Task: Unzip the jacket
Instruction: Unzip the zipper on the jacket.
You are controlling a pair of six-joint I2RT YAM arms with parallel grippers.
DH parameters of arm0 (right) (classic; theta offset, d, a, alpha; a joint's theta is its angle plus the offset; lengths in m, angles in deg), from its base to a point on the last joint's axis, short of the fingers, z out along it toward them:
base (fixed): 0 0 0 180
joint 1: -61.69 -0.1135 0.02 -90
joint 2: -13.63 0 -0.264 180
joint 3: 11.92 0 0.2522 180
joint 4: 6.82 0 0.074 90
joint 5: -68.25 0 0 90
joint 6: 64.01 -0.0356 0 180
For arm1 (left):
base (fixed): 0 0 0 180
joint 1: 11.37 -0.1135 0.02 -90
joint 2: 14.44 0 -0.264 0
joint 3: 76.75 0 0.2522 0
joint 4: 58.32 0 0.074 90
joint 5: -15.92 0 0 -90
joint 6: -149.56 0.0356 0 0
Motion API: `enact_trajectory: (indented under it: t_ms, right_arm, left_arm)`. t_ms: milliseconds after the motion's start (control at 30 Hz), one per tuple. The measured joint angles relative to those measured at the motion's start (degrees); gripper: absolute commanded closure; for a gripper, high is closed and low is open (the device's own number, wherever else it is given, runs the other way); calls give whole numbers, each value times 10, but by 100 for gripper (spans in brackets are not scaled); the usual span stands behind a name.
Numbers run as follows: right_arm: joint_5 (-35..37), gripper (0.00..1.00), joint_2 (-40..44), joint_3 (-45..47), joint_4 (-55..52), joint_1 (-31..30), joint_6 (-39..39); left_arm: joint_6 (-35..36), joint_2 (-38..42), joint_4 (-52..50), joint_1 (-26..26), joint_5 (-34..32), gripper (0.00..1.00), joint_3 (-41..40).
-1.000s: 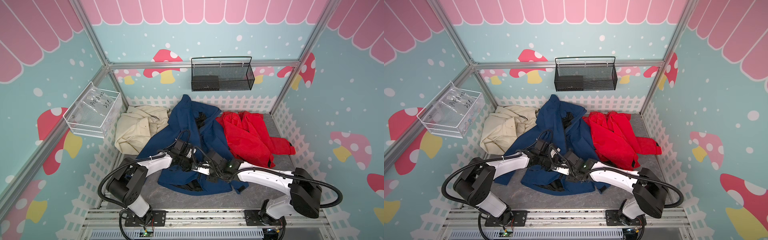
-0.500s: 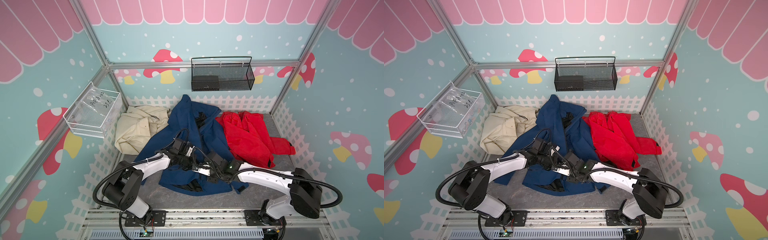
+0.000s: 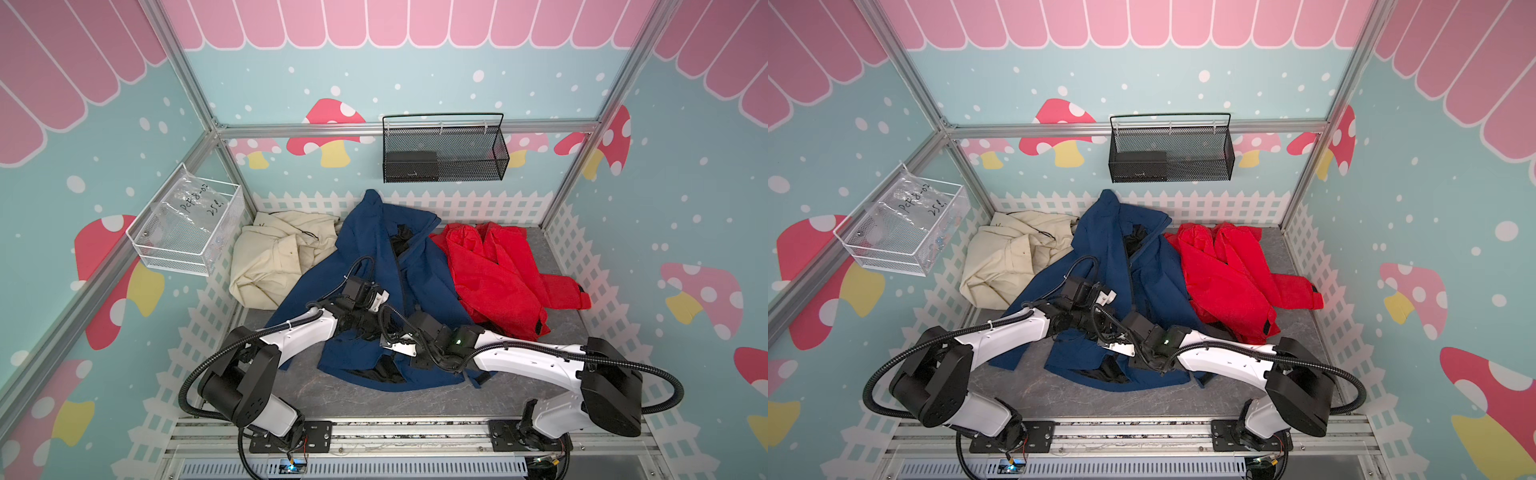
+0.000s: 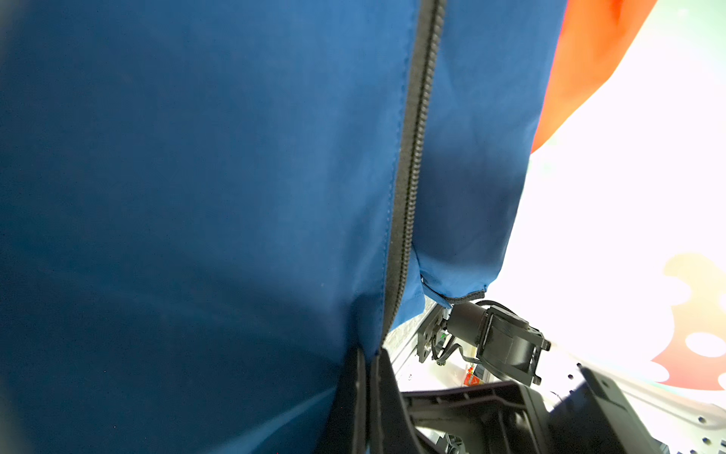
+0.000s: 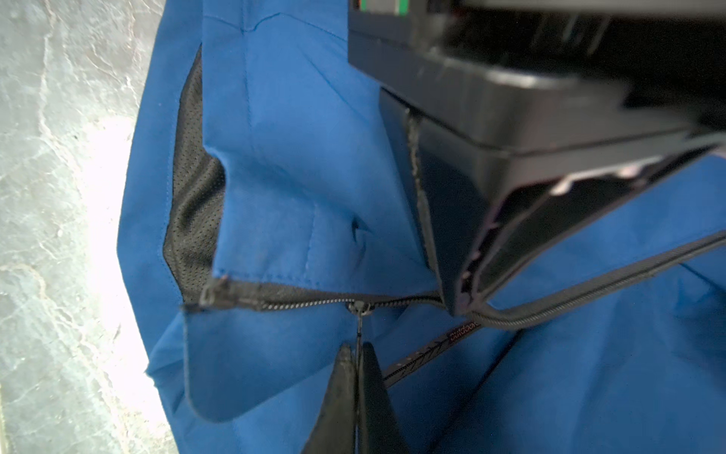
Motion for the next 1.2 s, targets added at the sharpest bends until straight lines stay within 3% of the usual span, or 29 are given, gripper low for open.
enact_trajectory:
  t_ms: [400, 667, 833, 867, 967, 1000, 1100, 1133, 1200]
  right_arm:
    - [35, 100, 9, -9, -47, -25, -9]
    - [-41, 100, 43, -12, -67, -29, -10]
    - [-51, 100, 45, -12, -79, -29, -12]
    - [-48, 96, 44, -12, -79, -29, -15]
    - [-47, 59, 40, -12, -79, -23, -30]
    - [-49, 51, 39, -12, -78, -19, -35]
    - [-65, 40, 39, -12, -69, 4, -53]
    - [-71, 32, 39, -13, -65, 15, -62]
    - [-96, 28, 39, -18, -56, 49, -80]
  left_arm:
    - [6, -58, 57, -3, -42, 100, 2]
    - [18, -62, 76, -7, -94, 100, 10]
    - [18, -65, 83, -10, -100, 100, 23]
    - [19, -65, 84, -12, -101, 100, 25]
    - [22, -61, 80, -20, -105, 100, 25]
    - [23, -56, 76, -23, -109, 100, 24]
    - [35, -13, 55, -33, -127, 99, 6]
    - [38, 8, 45, -37, -135, 96, -3]
    - [48, 57, 23, -46, -155, 87, -21]
